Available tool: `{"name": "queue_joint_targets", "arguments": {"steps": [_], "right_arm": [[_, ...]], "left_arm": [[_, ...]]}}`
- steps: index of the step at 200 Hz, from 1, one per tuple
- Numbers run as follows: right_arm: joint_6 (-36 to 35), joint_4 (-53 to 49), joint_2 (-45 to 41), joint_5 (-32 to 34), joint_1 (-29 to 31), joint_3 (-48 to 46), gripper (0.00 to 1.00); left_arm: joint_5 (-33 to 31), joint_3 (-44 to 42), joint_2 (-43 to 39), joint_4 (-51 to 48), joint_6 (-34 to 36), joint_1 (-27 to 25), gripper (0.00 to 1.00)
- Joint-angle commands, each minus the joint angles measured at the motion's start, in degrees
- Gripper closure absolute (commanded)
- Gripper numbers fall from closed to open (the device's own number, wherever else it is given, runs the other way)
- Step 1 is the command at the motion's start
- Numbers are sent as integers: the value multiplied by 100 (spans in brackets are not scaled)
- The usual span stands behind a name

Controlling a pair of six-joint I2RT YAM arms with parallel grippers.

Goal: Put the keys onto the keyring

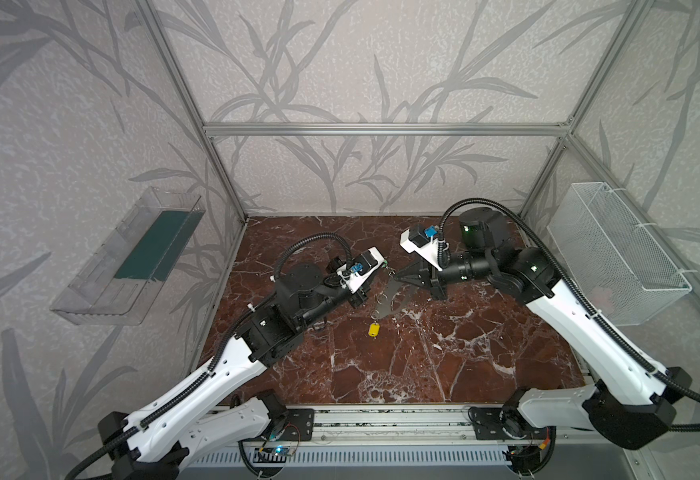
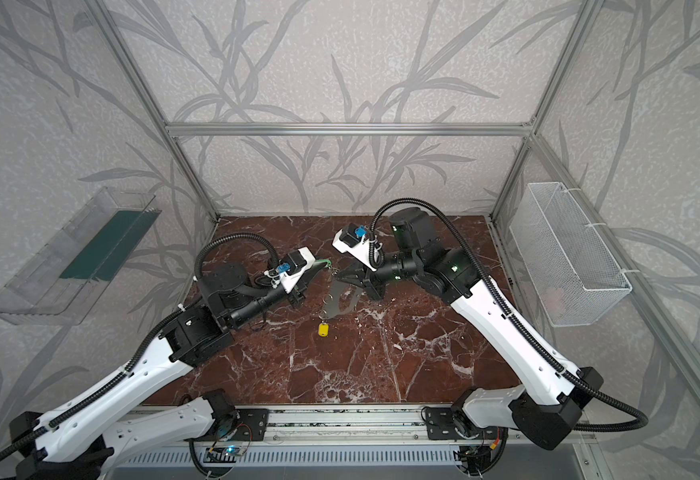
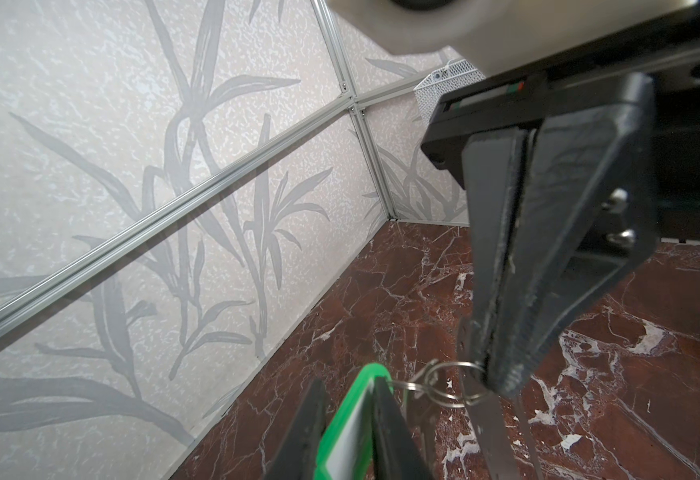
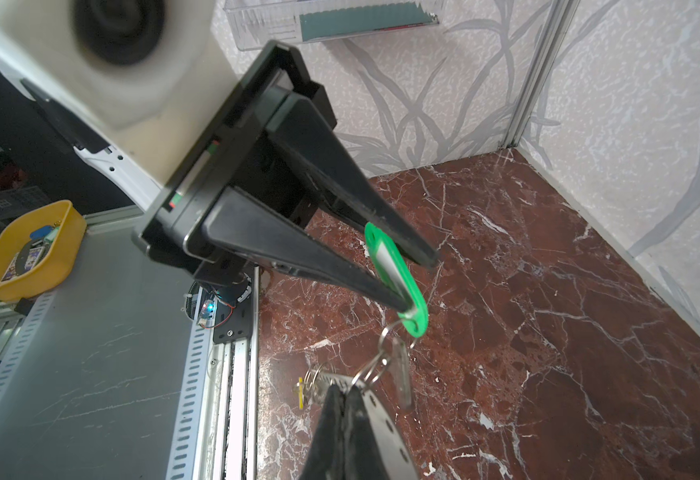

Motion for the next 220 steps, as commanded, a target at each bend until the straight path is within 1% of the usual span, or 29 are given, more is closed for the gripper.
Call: {"name": "queue_joint_targets", "arguments": {"steps": [1, 52, 86, 175, 220], "right_arm": [[362, 231, -85, -429, 17, -57, 100], [952, 476, -83, -279, 9, -130, 100], [1202, 573, -29, -255, 0, -141, 100], [1136, 685, -18, -171, 4, -144, 100], [1038, 694, 4, -185, 0, -116, 100]], "left_arm": [[-298, -130, -31, 193, -111, 213, 78], [-94, -374, -190, 300, -324, 392, 78], [-8, -420, -242, 282, -378, 432, 78], [-85, -457, -488, 78, -361, 476, 78], [0, -415, -561, -16, -371, 484, 77]]}}
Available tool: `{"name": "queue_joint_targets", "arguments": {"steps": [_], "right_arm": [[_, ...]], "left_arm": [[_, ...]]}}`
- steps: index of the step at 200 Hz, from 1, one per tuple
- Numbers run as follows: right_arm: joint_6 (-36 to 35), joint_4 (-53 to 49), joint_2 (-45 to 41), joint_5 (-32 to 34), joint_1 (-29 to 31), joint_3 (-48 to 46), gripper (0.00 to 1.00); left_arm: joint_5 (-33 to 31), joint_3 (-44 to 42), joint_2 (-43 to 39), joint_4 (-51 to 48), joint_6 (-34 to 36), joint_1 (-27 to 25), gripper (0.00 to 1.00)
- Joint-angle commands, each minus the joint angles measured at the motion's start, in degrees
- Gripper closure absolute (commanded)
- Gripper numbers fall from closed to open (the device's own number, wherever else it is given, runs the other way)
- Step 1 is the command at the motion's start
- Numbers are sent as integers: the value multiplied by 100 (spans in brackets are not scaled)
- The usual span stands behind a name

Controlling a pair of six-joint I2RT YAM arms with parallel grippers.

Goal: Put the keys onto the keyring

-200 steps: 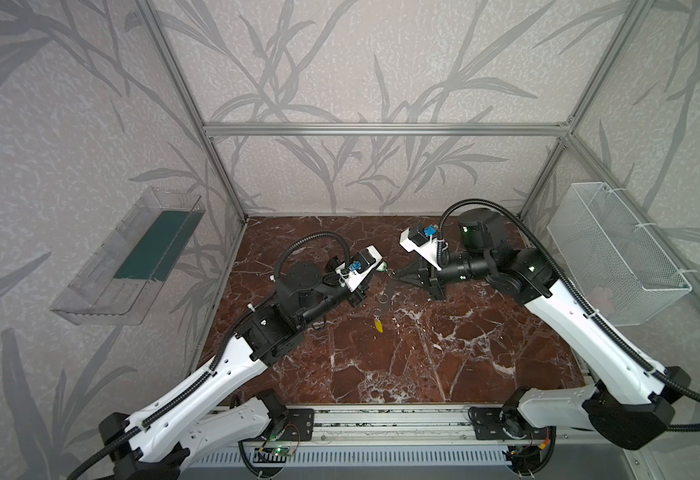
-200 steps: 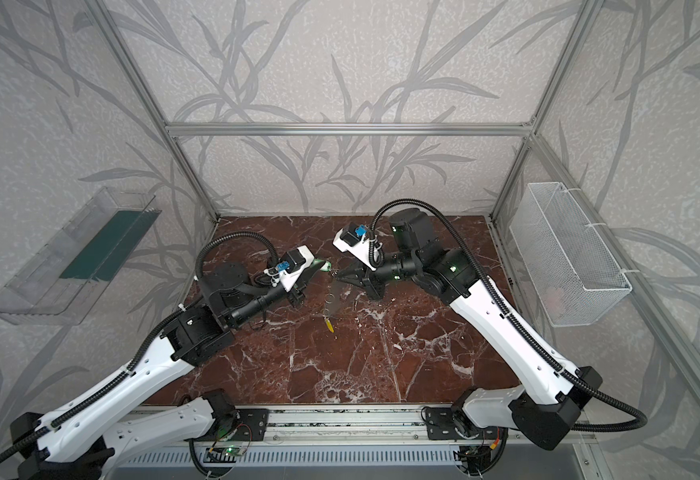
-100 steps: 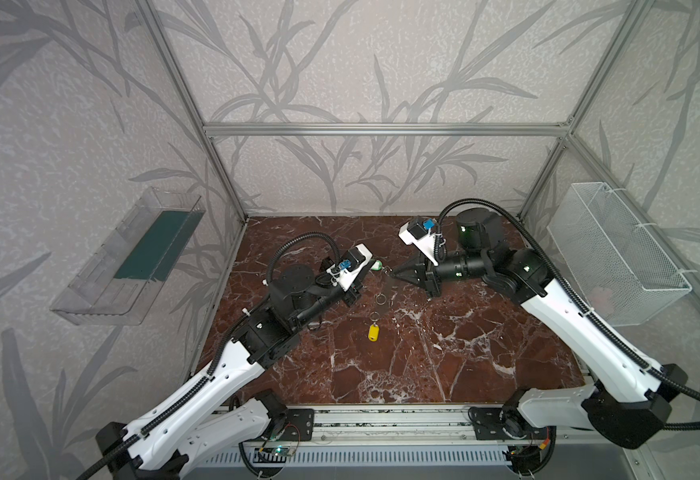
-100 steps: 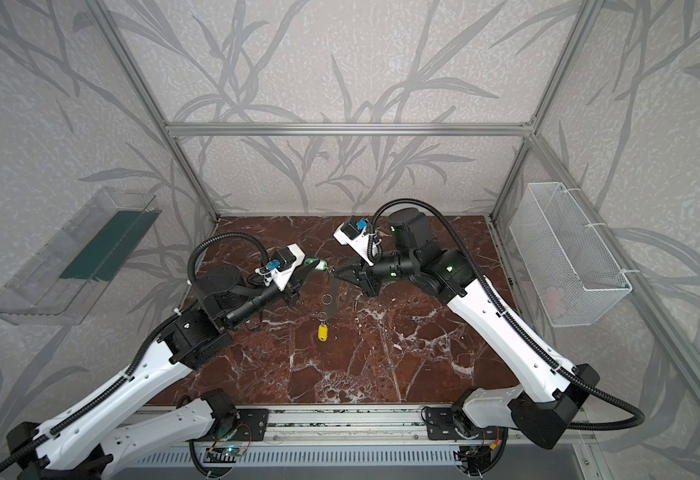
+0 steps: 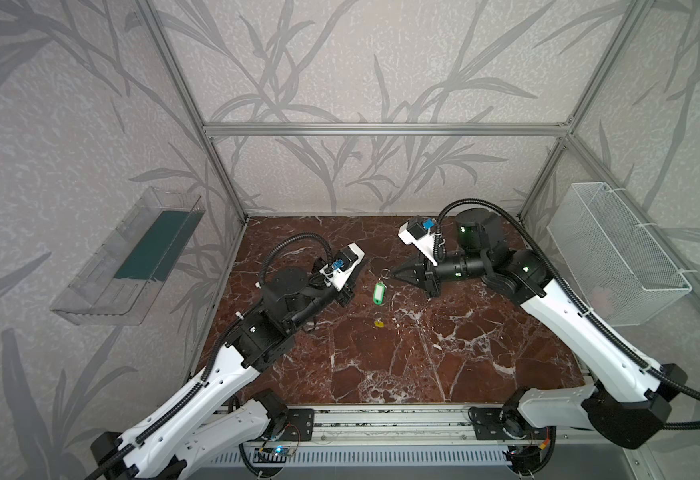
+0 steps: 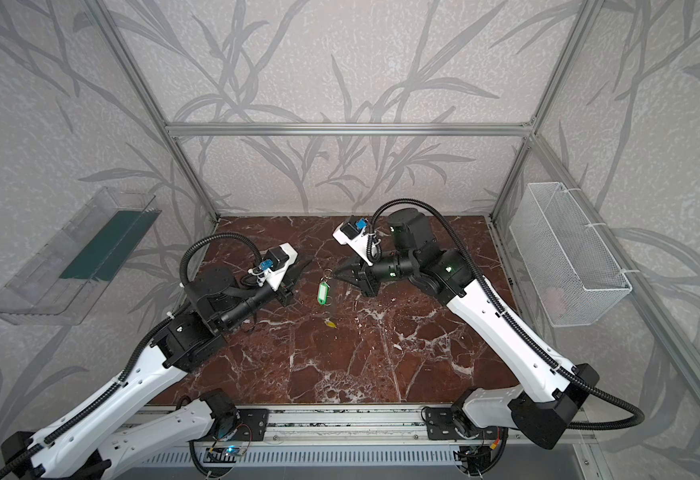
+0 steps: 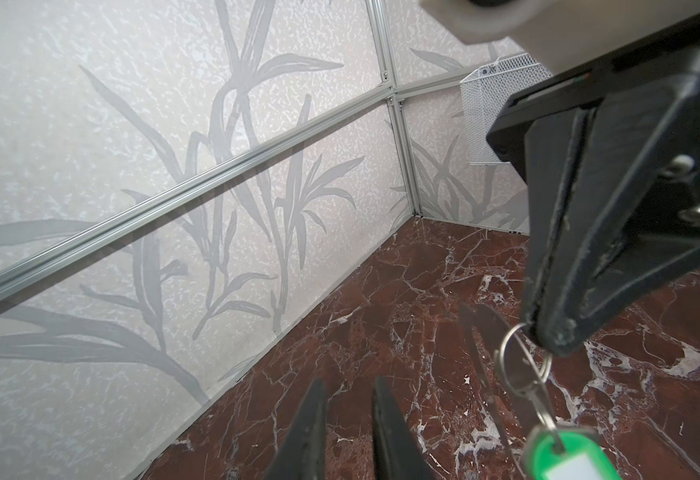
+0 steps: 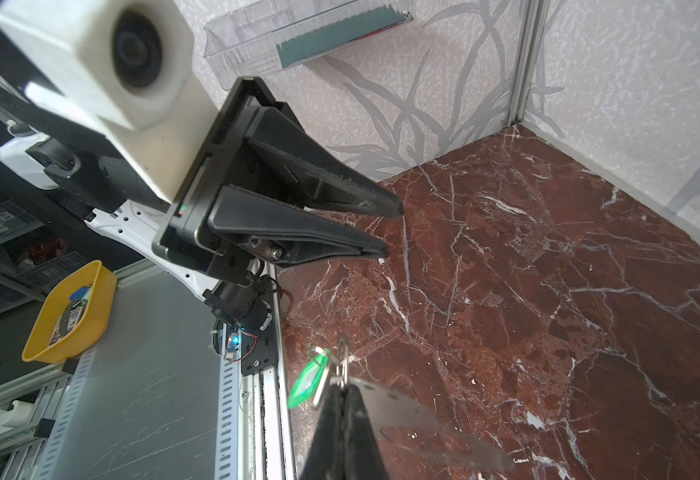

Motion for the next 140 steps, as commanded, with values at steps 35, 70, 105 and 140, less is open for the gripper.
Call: {"name": "queue_joint_targets", "arguments": {"steps": [35, 70, 105, 140], "right_arm": [[-227, 140, -44, -141, 17, 124, 100], [-653, 243, -152, -167, 13, -19, 100], [-948, 609, -224, -262, -18, -259, 100], [-1086, 859, -184, -363, -48, -362, 100]], "left_arm": [[354, 83, -146, -225, -3, 26, 76], [1096, 122, -249, -302, -58, 27, 74], [1362, 181, -317, -250, -251, 23, 73], [1527, 173, -283, -109, -480, 23, 72]]}}
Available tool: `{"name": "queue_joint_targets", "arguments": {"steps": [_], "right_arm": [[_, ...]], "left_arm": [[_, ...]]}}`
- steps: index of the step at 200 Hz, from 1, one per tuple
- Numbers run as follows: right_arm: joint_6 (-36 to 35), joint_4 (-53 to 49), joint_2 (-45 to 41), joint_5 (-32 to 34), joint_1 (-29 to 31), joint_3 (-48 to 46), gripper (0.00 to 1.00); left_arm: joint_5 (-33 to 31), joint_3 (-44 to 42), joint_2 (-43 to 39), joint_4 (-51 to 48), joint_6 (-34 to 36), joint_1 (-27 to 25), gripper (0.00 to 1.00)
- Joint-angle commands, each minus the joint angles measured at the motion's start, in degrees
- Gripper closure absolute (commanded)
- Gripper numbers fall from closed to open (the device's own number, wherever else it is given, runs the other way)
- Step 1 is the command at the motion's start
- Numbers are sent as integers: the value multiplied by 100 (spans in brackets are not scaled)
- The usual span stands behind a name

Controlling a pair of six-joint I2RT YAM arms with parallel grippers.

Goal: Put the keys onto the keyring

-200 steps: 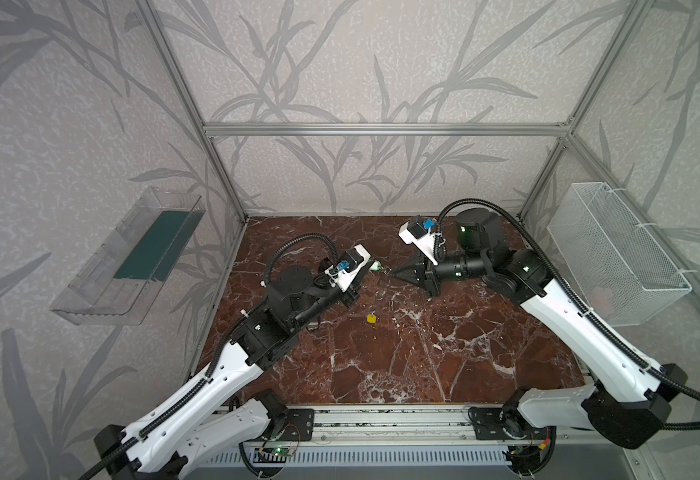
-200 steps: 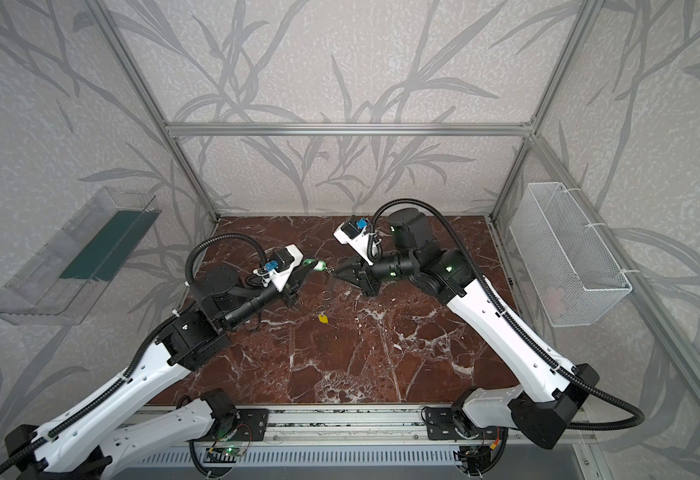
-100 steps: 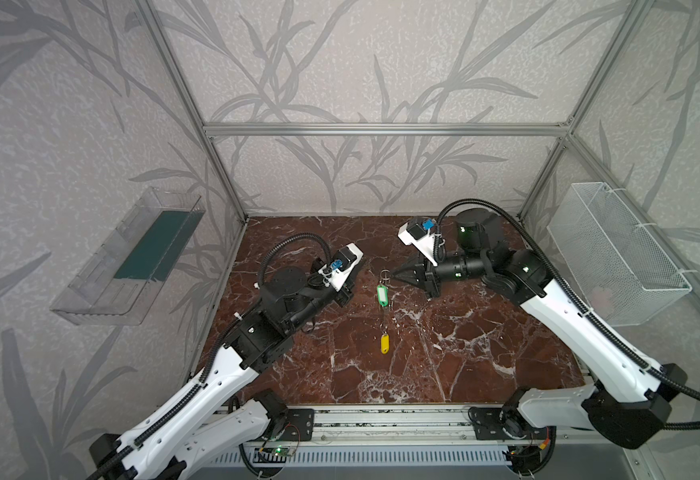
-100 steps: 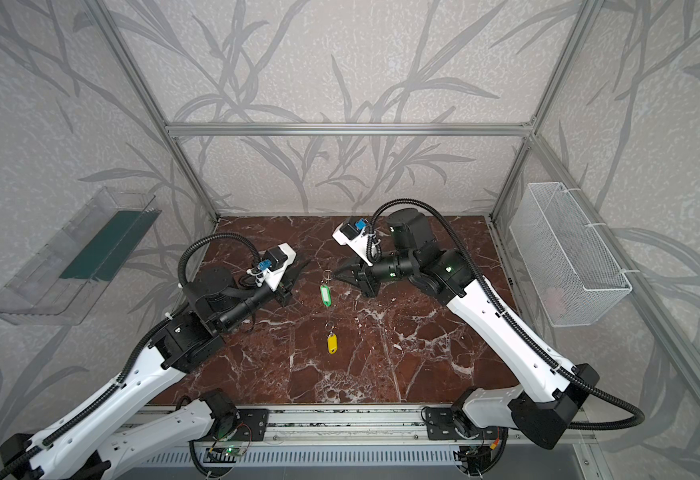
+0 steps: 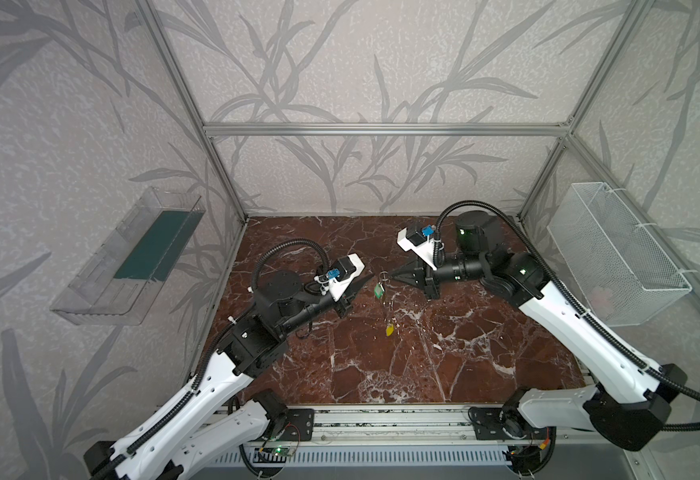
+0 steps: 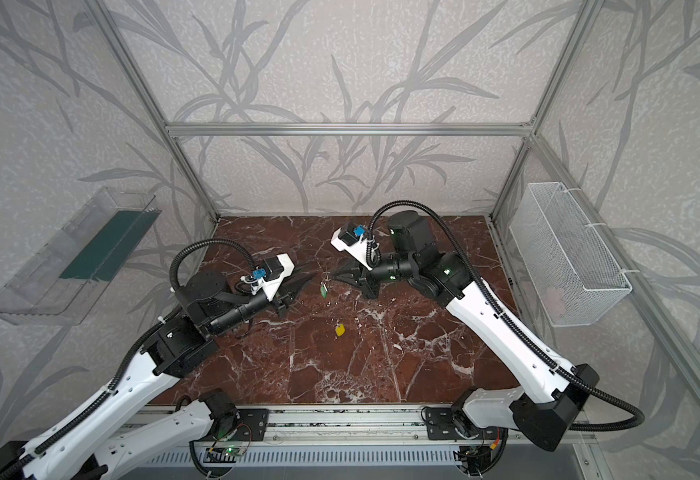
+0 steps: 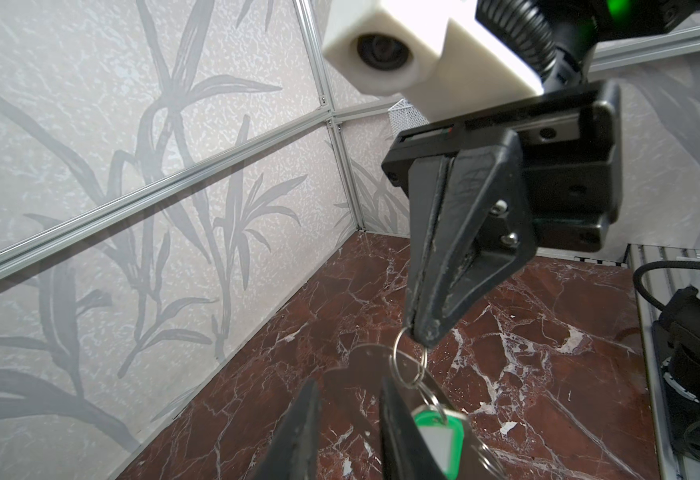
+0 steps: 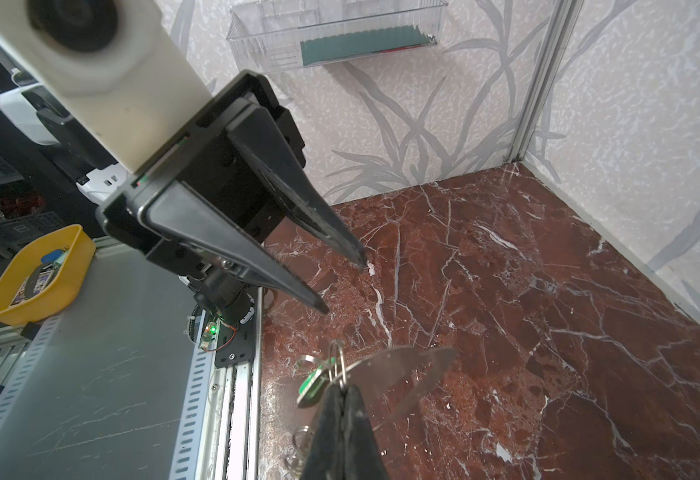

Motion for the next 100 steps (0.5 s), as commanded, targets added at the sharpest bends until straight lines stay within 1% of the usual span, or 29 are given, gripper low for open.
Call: {"name": "queue_joint_targets", "arguments": {"steps": [1, 33, 100], "right_arm": [[-220, 441, -112, -213, -31, -46, 100], [-291, 737, -193, -308, -40, -208, 100], [-512, 903, -251, -635, -48, -314, 100]], "left_arm": [[304, 172, -38, 136, -221, 17, 72], [426, 231, 52, 110, -324, 17, 70], [531, 460, 258, -111, -369, 19, 68]]}}
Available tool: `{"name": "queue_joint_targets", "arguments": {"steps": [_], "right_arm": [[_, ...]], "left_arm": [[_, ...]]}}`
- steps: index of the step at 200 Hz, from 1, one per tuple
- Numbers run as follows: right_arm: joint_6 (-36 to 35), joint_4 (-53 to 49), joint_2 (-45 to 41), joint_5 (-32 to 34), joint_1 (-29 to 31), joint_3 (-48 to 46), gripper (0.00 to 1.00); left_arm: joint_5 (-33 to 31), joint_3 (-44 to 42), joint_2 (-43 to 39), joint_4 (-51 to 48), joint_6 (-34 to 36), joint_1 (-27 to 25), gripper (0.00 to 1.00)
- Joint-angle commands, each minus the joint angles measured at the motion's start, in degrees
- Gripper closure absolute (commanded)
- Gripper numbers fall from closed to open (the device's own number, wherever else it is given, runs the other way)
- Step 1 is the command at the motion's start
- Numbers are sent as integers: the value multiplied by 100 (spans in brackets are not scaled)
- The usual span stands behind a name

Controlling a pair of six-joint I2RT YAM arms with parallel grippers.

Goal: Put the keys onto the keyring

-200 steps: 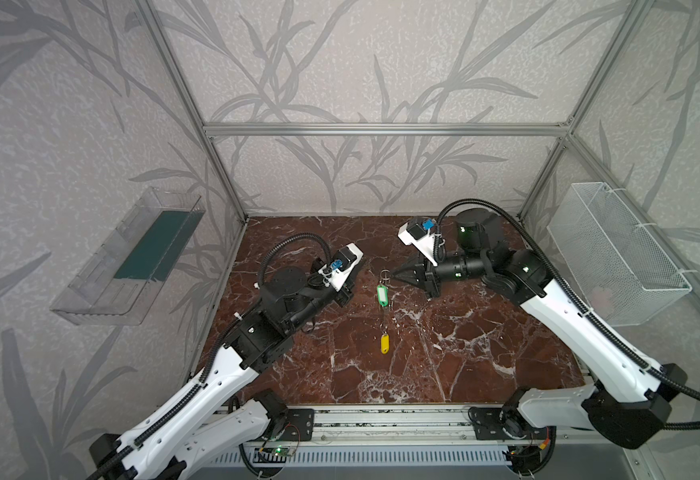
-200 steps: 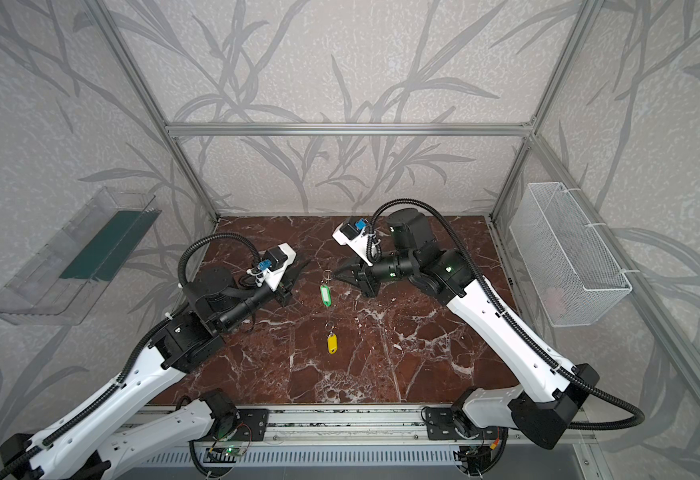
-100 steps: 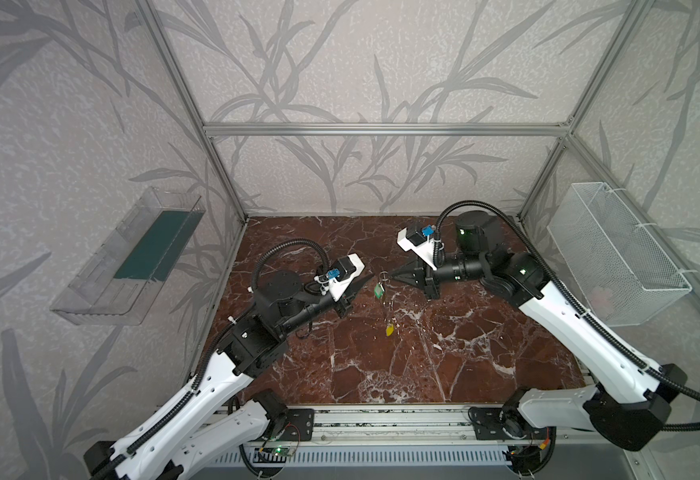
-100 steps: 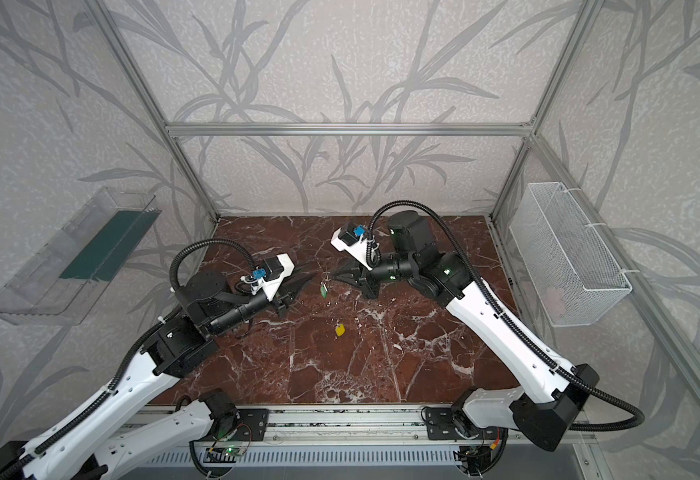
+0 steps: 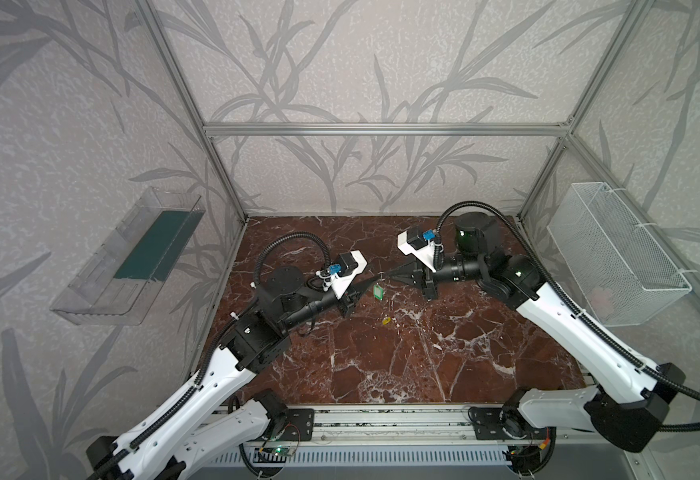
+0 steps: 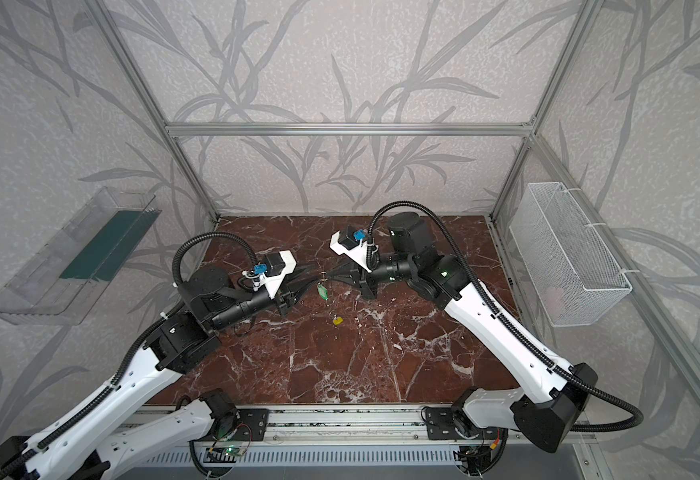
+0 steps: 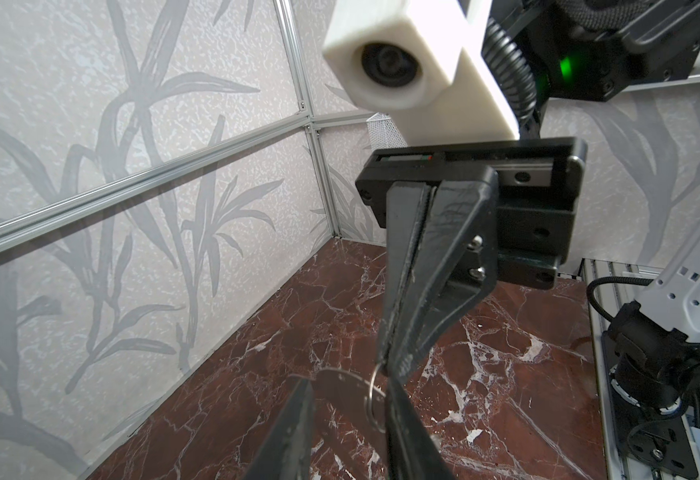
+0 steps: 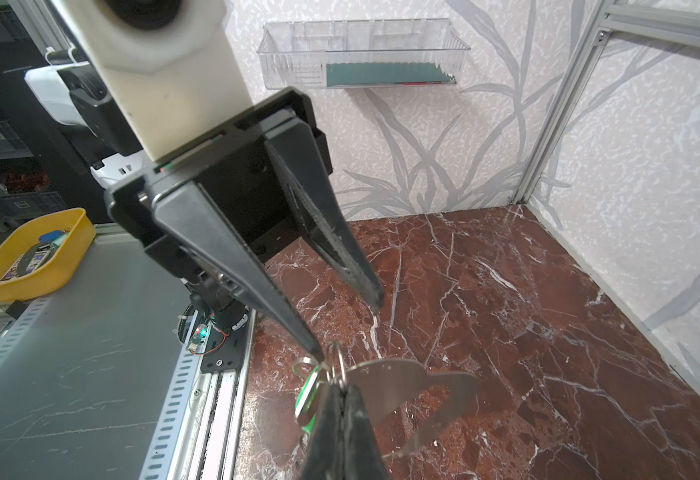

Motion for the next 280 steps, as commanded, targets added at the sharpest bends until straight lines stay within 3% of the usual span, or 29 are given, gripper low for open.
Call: {"name": "queue_joint_targets", "arguments": {"steps": [1, 47, 166, 216, 280], "right_arm": [[-130, 319, -199, -272, -22, -45, 100], [-84, 559, -258, -251, -40, -129, 100], [57, 752, -226, -320, -93, -191, 100], [133, 762, -185, -243, -119, -173, 100], [238, 772, -147, -104, -137, -141, 100]], "left_arm": [[167, 259, 53, -97, -34, 21, 68], [301, 397, 176, -382, -61, 21, 70], [196, 530, 248, -465, -239, 21, 89], [60, 493, 192, -352, -403, 20, 90], [36, 556, 165, -402, -485, 16, 100]]}}
